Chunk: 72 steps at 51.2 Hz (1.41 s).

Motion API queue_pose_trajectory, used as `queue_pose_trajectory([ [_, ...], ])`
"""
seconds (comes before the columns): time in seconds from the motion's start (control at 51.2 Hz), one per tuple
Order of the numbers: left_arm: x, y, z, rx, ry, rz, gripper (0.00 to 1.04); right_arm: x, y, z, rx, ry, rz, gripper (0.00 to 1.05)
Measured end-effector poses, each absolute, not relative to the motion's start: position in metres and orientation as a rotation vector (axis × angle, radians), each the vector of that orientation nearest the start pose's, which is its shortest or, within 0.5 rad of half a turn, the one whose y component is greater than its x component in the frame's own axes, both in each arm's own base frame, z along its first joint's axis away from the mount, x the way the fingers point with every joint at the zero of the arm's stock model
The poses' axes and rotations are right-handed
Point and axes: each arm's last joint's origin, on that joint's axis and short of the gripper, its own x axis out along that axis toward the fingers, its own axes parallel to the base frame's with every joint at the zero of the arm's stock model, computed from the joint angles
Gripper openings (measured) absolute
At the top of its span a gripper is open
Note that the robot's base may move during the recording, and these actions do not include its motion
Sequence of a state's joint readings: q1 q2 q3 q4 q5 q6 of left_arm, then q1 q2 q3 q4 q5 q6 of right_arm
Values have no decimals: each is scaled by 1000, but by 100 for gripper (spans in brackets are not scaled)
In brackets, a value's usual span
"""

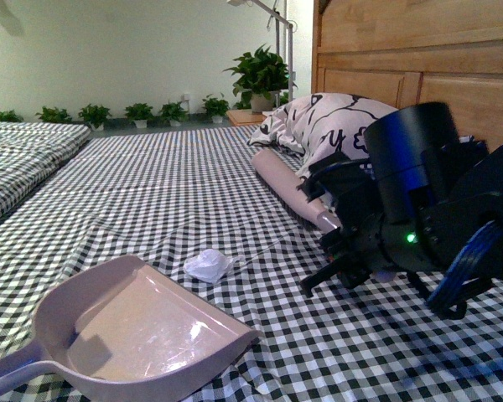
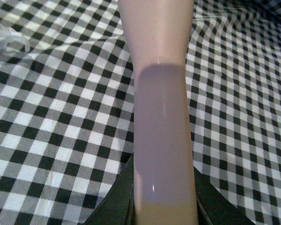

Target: Clean up trash

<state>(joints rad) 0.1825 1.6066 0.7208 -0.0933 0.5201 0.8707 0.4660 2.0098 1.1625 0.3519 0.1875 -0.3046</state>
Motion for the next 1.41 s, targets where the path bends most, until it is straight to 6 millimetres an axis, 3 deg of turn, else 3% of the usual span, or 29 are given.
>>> queue_pose_trajectory([
  [0.41, 281, 37, 138, 463, 710, -674, 27, 415, 204, 114, -556, 489, 323, 19],
  [0.547, 281, 37, 138, 463, 710, -674, 27, 413, 213, 99, -619, 535, 377, 19],
  [0.781, 281, 37, 138, 463, 709, -674, 27, 406, 219, 100, -623, 563, 463, 19],
  [0.937, 281, 37, 138, 463, 710, -674, 27, 383, 215, 112, -557, 616, 688, 19],
  [1.015, 281, 37, 138, 463, 710, -674, 27, 355, 209, 124, -478, 688, 931, 19],
  [1.152, 281, 37, 138, 464, 709, -674, 27, 333, 194, 150, -375, 674, 1129, 19],
  [1.23, 281, 37, 138, 465, 709, -674, 27, 336, 180, 177, -360, 584, 1097, 19],
  [1.289, 281, 37, 138, 464, 709, -675, 27, 344, 157, 200, -346, 513, 1015, 19],
  [1.406, 281, 37, 138, 465, 710, -673, 27, 350, 129, 211, -344, 467, 883, 19],
])
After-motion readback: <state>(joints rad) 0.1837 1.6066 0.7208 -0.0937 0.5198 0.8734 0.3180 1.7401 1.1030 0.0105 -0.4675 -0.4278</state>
